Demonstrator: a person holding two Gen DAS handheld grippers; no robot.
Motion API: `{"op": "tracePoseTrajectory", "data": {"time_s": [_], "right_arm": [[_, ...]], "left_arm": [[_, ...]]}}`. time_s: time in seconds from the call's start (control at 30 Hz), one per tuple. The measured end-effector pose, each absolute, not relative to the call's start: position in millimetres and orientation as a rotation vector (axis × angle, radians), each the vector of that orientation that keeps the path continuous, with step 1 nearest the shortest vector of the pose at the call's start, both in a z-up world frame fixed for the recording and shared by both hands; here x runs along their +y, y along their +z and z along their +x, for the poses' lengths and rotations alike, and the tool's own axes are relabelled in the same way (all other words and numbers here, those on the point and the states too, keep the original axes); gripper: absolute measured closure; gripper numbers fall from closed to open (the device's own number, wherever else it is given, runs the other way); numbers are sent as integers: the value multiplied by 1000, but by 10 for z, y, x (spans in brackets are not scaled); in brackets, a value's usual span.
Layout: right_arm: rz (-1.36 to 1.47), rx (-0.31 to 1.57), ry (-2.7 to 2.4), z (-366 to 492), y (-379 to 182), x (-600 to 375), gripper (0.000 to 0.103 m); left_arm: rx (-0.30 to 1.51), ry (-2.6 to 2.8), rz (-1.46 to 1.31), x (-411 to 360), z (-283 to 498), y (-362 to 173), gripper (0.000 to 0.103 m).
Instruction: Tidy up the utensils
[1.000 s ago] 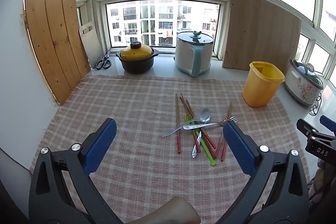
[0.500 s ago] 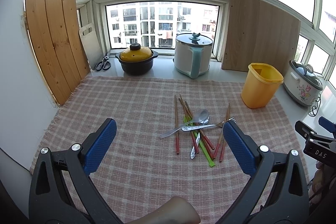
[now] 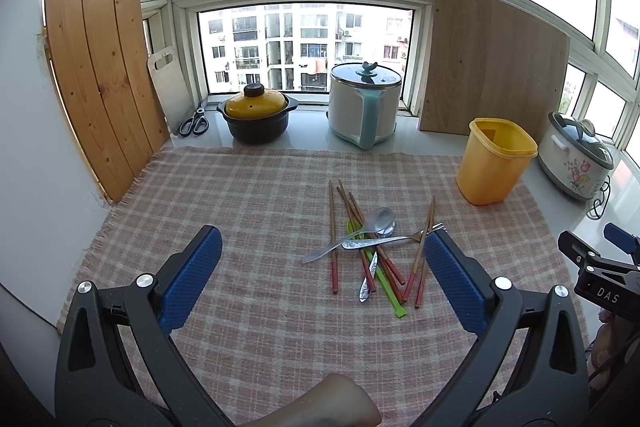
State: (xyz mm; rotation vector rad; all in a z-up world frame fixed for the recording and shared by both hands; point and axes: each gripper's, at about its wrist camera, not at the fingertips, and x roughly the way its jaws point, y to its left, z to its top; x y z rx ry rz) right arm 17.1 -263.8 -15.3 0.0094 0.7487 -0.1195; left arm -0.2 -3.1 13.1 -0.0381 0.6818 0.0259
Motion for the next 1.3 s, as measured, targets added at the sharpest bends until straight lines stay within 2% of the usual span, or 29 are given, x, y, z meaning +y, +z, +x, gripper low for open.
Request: {"op": "tracePoseTrajectory", "data": {"time_s": [1.3], "right_arm": [[25, 762, -111, 191, -279, -2735, 1]], "left_arm": [[701, 18, -27, -111, 16, -4, 0]]}}
